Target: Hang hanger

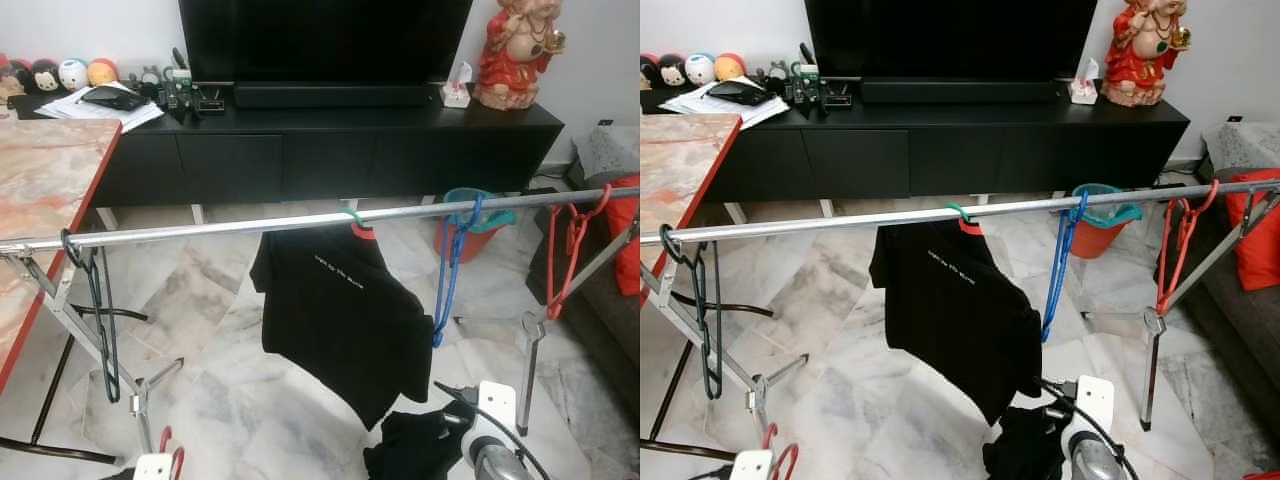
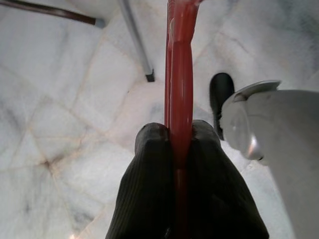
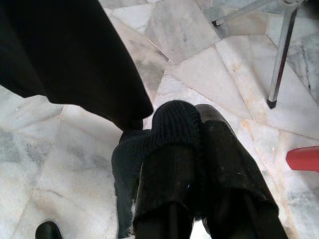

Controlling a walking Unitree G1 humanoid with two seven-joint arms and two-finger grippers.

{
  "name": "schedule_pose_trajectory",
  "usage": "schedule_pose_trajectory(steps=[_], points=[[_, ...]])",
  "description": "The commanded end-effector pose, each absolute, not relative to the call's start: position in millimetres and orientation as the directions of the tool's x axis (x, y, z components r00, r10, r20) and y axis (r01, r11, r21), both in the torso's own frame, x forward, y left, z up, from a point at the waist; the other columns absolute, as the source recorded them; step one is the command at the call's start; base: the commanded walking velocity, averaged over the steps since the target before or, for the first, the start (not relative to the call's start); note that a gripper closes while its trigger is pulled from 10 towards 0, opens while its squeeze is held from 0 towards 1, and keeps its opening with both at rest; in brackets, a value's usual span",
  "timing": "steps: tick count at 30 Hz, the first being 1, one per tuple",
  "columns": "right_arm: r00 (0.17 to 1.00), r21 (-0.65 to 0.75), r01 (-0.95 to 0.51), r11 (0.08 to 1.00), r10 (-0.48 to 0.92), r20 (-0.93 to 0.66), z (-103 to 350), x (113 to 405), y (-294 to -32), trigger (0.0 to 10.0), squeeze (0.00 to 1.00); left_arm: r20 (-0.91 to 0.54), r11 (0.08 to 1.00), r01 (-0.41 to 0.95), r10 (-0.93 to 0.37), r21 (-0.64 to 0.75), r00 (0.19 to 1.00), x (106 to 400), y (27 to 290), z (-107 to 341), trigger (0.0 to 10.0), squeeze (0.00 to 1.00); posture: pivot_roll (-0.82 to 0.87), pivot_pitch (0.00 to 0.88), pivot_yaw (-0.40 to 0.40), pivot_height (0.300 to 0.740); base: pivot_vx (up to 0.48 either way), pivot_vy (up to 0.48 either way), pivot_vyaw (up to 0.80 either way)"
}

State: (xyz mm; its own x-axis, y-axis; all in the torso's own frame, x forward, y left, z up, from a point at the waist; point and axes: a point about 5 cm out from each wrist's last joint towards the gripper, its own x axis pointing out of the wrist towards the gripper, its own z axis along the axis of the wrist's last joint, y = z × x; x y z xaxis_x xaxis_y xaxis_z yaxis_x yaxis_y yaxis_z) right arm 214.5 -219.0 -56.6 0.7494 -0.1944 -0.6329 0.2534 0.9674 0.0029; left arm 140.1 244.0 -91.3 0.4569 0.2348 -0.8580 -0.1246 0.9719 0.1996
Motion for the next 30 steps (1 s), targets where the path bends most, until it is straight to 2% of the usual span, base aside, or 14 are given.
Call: schedule_pose_trajectory(steps=[1, 30], points=[[0.764, 0.002, 0.260, 0.966, -0.205, -0.612, -52.4, 219.6, -221.0, 10.0, 0.00, -0.868, 0.974, -0.107, 0.226, 0.199, 0.443, 135.4, 243.3, -93.3, 10.0, 0.00, -0.03, 0.000, -0.056, 0.740, 0.000, 0.000, 0.00], [0.770, 0.010, 0.250, 0.968, -0.193, -0.608, -51.9, 221.8, -216.9, 10.0, 0.00, -0.868, 0.977, -0.089, 0.212, 0.193, 0.450, 140.7, 238.4, -92.8, 10.0, 0.00, -0.02, 0.000, -0.053, 0.740, 0.000, 0.000, 0.00]])
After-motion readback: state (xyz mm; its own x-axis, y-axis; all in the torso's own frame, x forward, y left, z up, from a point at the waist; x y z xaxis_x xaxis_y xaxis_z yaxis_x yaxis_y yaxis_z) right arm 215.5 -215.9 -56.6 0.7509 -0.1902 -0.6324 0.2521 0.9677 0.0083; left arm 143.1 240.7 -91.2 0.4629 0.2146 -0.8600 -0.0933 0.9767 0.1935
